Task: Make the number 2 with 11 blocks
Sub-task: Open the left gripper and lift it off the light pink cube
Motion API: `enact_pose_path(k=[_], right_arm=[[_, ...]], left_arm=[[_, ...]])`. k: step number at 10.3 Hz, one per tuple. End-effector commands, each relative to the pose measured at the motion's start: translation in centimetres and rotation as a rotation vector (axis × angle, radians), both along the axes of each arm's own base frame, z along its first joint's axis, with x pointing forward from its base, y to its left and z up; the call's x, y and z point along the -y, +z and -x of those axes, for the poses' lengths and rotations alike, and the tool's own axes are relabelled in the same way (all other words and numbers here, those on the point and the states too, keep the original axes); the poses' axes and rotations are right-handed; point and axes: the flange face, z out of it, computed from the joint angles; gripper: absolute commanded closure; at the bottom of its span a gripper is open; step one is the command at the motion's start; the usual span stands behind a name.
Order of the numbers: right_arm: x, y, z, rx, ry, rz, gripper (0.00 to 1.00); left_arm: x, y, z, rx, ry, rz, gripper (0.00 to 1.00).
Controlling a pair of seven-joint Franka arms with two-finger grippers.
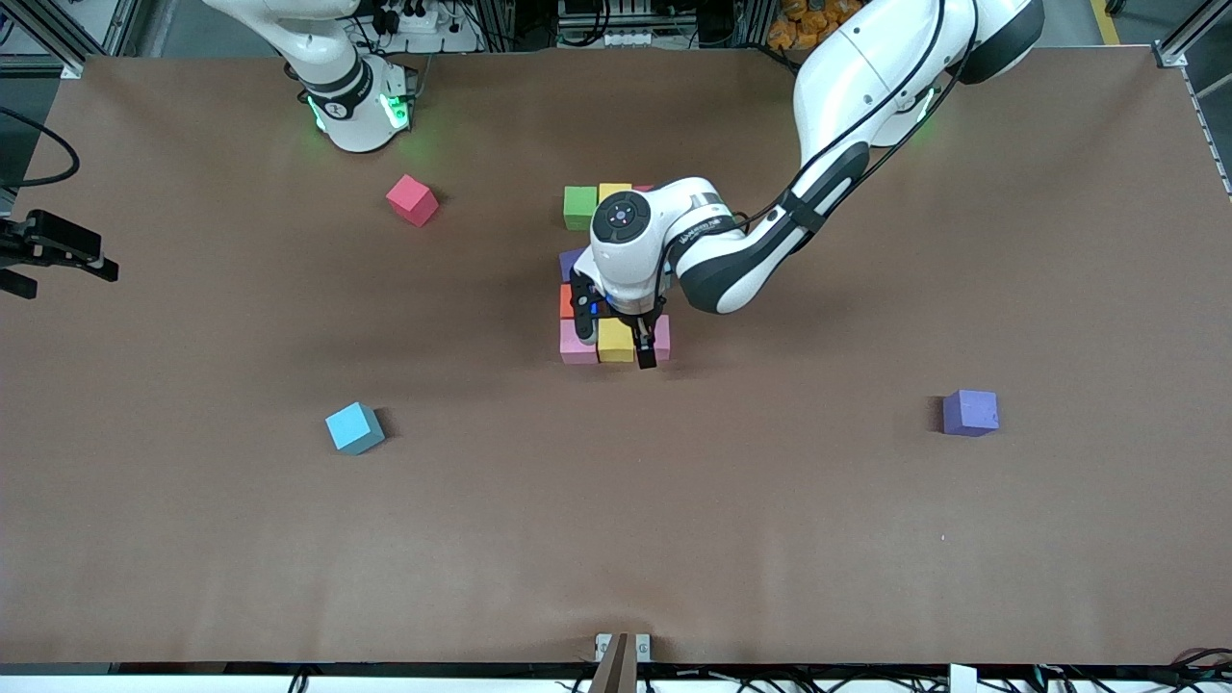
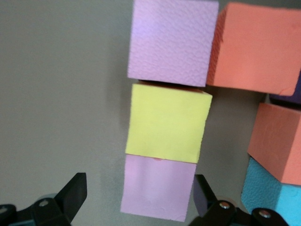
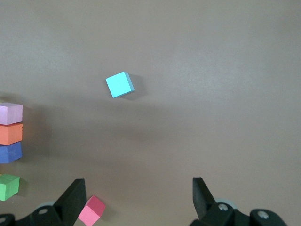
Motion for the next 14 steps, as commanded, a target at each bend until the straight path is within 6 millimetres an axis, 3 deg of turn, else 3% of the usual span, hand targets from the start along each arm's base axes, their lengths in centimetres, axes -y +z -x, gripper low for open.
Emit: enact_pose_path(k=[1, 3, 5, 7, 8, 10, 12, 13, 14], right_arm=[[0.1, 0.6, 0.3, -0.001, 0.014, -0.009, 0.00], [0.1, 0.6, 0.3, -0.003, 0.016, -0.006, 0.00], [-0.3, 0.7, 0.6, -0.020, 0.022, -0.003, 0.00], [-1.0, 0.9, 0.9, -0.021, 0.031, 0.010, 0.00], [-1.6, 1.0, 1.0, -0.025, 0.044, 0.036, 0.00], [-2.0, 1.1, 1.7, -0.033, 0.050, 0.038, 0.00], [-1.8, 1.2, 2.4, -0.031, 0.045, 0.037, 0.00], [-2.0, 1.2, 2.5, -0.033, 0.049, 0.038, 0.00], [-2.1, 1.2, 3.0, -0.031, 0.051, 0.038, 0.00]], left_arm=[[-0.6, 3.0, -1.3, -0.025, 0.071, 0.008, 0.00], [-1.2, 5.0, -2.8, -0.042, 0.125, 0.016, 0.00], [-3.1, 8.1, -4.7, -0.024, 0.186, -0.004, 0.00], [-8.1, 10.3, -9.2, -0.010, 0.305, 0.024, 0.00], [-10.2, 12.7, -10.5, 0.010, 0.347, 0.038, 0.00], [-16.5, 15.4, -13.9, 0.038, 0.467, 0.048, 0.00], [-20.2, 19.3, -14.8, 0.069, 0.604, 0.056, 0.00], [-23.4, 20.4, -15.7, 0.068, 0.694, 0.041, 0.00], [-25.3, 23.1, -15.4, 0.093, 0.777, 0.036, 0.00]])
